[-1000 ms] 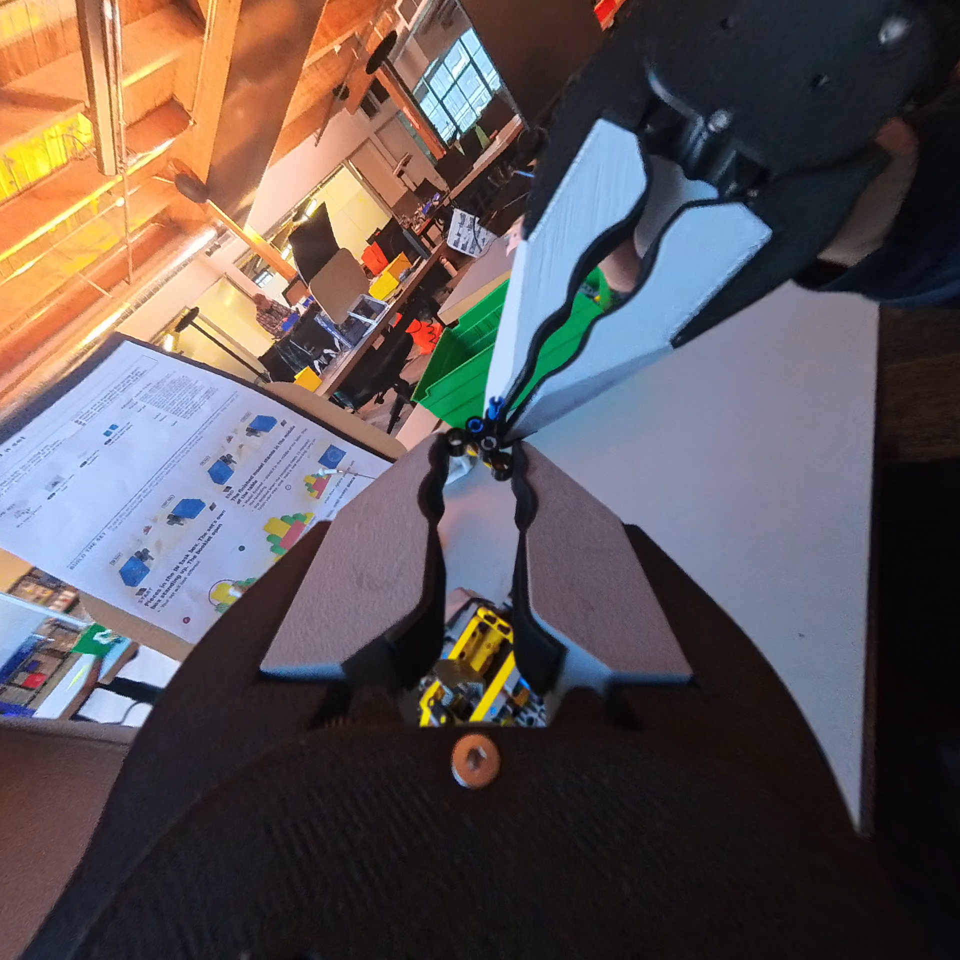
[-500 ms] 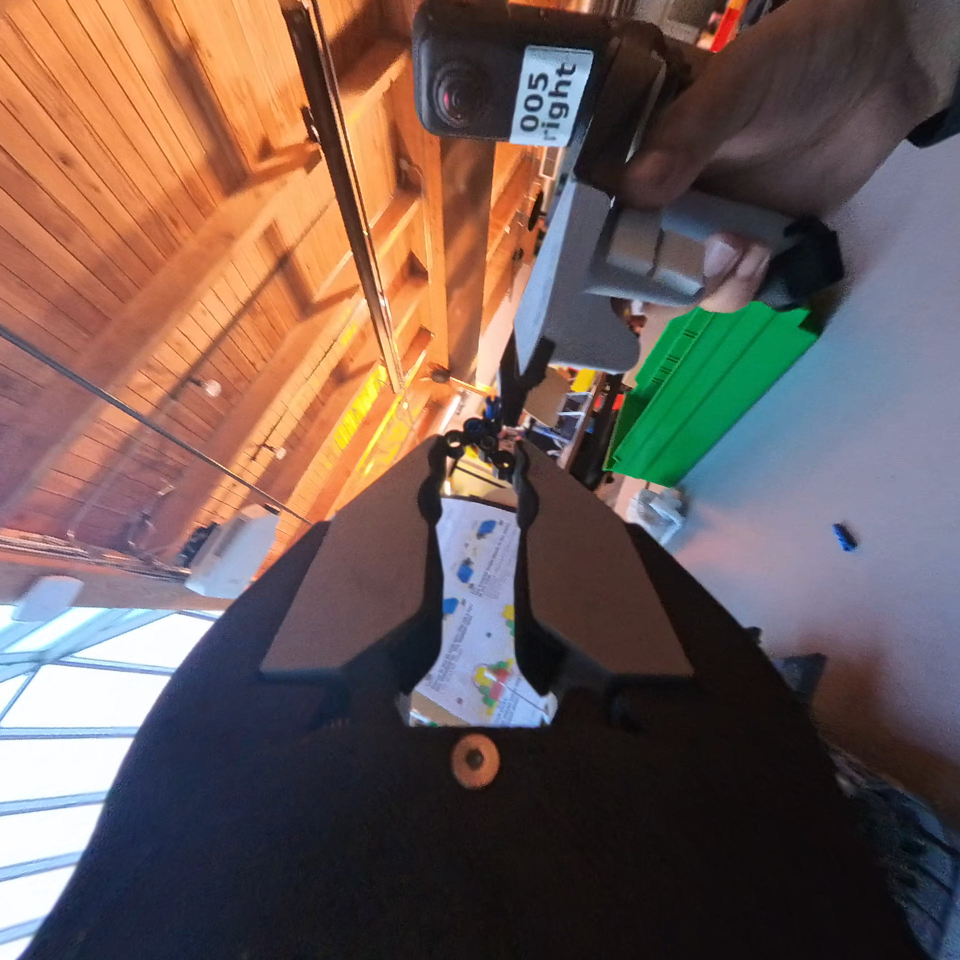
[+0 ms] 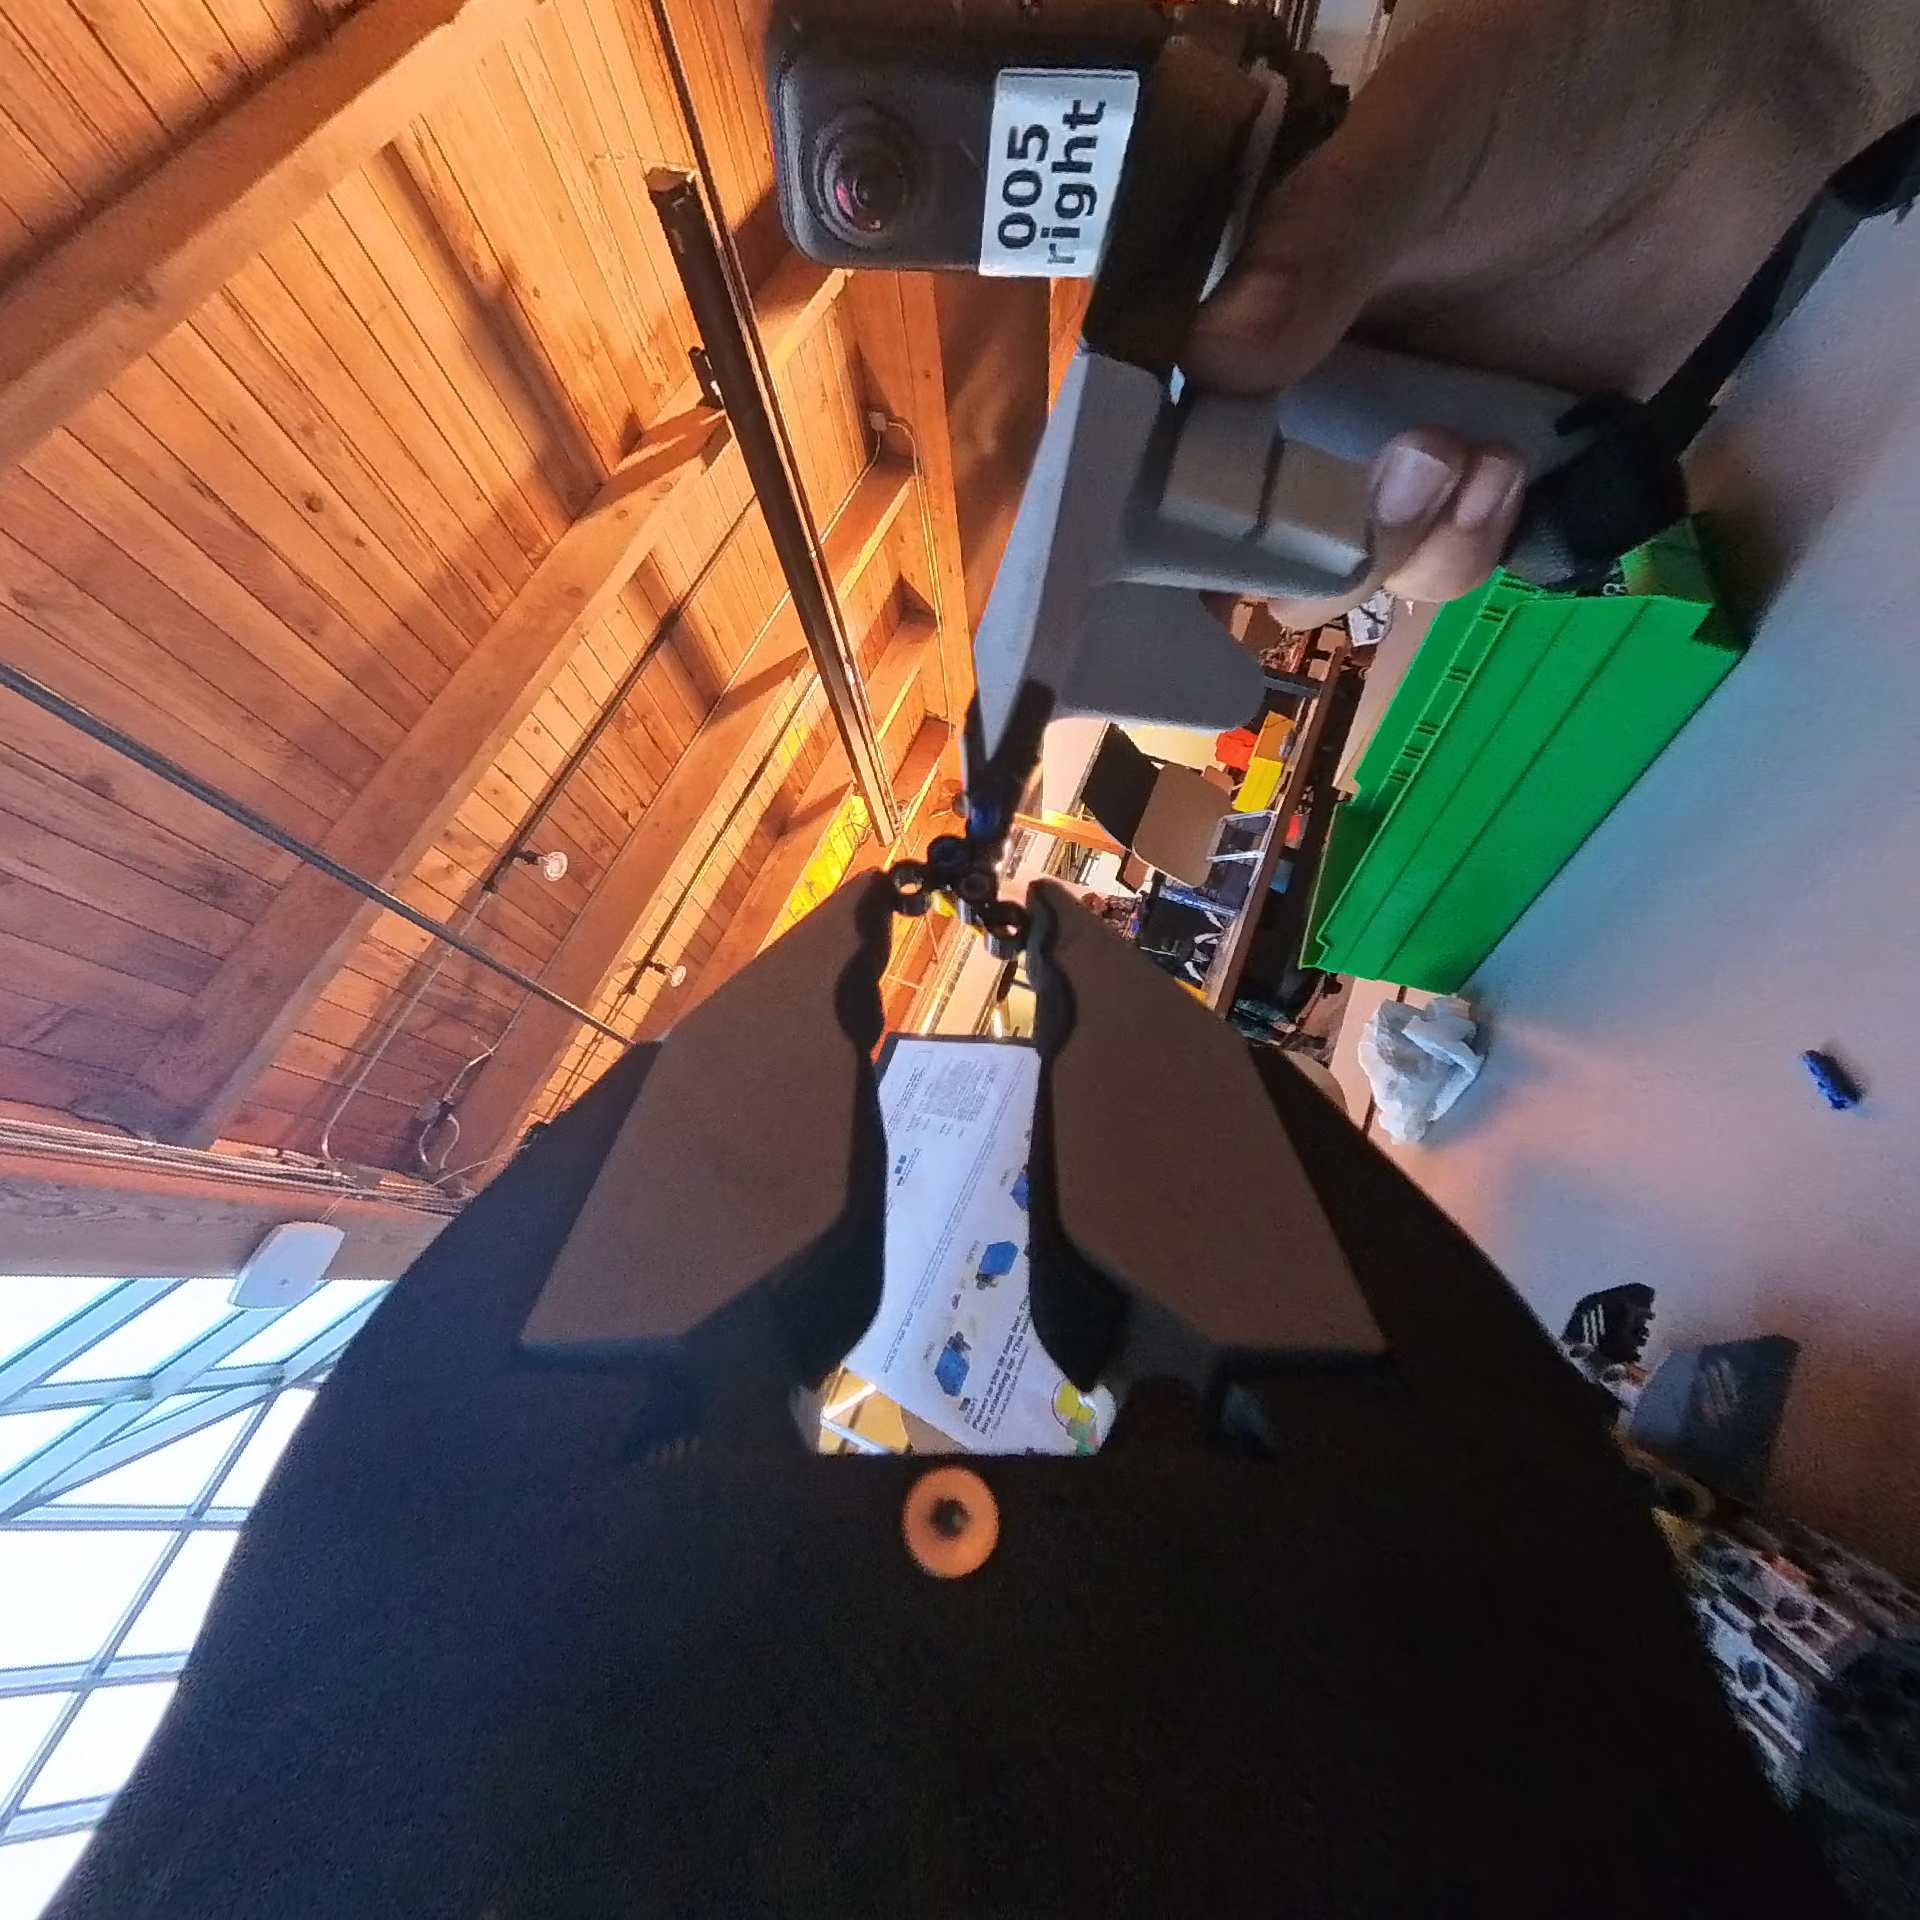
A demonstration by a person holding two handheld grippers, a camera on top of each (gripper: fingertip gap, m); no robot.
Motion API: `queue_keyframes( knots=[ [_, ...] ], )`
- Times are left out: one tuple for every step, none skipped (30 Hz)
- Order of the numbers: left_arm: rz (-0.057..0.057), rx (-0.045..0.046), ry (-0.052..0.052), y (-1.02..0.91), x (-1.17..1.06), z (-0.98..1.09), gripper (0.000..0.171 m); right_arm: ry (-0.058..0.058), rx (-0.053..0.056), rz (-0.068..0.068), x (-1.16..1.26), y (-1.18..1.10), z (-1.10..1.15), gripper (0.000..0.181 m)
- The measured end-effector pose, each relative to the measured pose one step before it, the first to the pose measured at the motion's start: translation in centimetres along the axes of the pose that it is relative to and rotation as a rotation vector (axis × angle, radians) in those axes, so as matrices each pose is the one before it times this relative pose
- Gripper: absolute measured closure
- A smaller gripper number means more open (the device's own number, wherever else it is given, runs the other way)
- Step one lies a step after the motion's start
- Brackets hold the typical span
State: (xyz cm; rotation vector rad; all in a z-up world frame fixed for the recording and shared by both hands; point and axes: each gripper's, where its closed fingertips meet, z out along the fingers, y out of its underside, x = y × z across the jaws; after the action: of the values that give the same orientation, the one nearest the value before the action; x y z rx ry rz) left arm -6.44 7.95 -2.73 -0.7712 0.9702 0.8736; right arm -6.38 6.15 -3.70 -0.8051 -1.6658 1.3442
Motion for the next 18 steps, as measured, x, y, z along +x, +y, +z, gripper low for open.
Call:
queue_keyframes(
  knots=[
    [0.0062,0.00324,0.0037,-0.078,0.079,-0.006,0.15,0.0013,-0.0055,-0.006,-0.031,0.08,0.053,0.16],
    [0.0067,0.0044,0.003,-0.122,0.092,-0.027,0.15,0.0013,-0.0065,-0.0039,-0.03,0.095,0.059,0.161],
    [0.0075,-0.00238,-0.0021,0.015,0.023,-0.005,0.149,0.0029,-0.0035,-0.0041,0.002,0.04,0.02,0.161],
    [0.0061,-0.00124,-0.0003,0.025,0.024,0.011,0.15,0.0027,-0.0027,-0.0048,0.003,0.013,-0.03,0.162],
    [0.0059,-0.00026,0.001,0.025,0.037,0.002,0.149,0.0027,-0.0044,-0.0043,0.02,0.029,-0.029,0.162],
    [0.0067,-0.00275,-0.0022,0.028,-0.001,0.008,0.15,0.0021,-0.0021,-0.0038,0.0,-0.003,-0.031,0.164],
    [0.0063,-0.00271,-0.0039,0.031,-0.028,-0.005,0.151,0.0004,-0.0014,-0.0018,-0.02,-0.01,-0.013,0.166],
    [0.0029,-0.00018,-0.0005,0.003,0.015,-0.004,0.151,0.001,-0.0031,-0.0002,-0.005,0.013,0.011,0.166],
    [-0.0022,-0.00187,0.003,0.032,0.044,0.011,0.15,0.0029,-0.0031,-0.0007,0.013,0.02,0.017,0.166],
    [-0.0013,-0.00004,0.0006,0.017,0.003,-0.004,0.15,0.0018,-0.001,-0.0006,-0.002,0.004,0.019,0.166],
    [0.0019,0.00132,-0.001,-0.02,-0.02,-0.027,0.151,-0.0004,0.0011,0.0007,-0.019,-0.018,0.012,0.166],
    [0.0007,0.00001,0.001,-0.013,0.009,-0.005,0.151,0.0002,0.0002,0.0019,-0.008,-0.013,0.0,0.166],
    [-0.0014,-0.00093,0.0018,0.013,0.034,-0.007,0.15,0.0008,-0.0011,0.0014,0.013,0.006,0.009,0.166],
    [-0.0015,-0.00006,0.0017,0.001,0.034,0.0,0.15,0.0004,-0.001,0.001,-0.008,0.021,0.007,0.167],
    [0.0008,-0.00151,0.0,0.017,0.042,-0.001,0.15,0.0009,-0.0012,0.002,0.012,0.039,0.007,0.167],
    [0.0053,-0.00406,0.0003,0.043,0.068,0.003,0.151,0.0021,-0.0028,0.004,0.048,0.065,0.025,0.167],
    [0.0077,-0.003,0.0016,0.053,0.095,0.001,0.151,0.0029,-0.0039,0.0032,0.068,0.09,0.027,0.167],
    [0.0073,0.00364,0.0024,-0.04,0.117,-0.013,0.151,0.0041,-0.0063,0.0015,0.084,0.145,0.071,0.167]
  ],
)
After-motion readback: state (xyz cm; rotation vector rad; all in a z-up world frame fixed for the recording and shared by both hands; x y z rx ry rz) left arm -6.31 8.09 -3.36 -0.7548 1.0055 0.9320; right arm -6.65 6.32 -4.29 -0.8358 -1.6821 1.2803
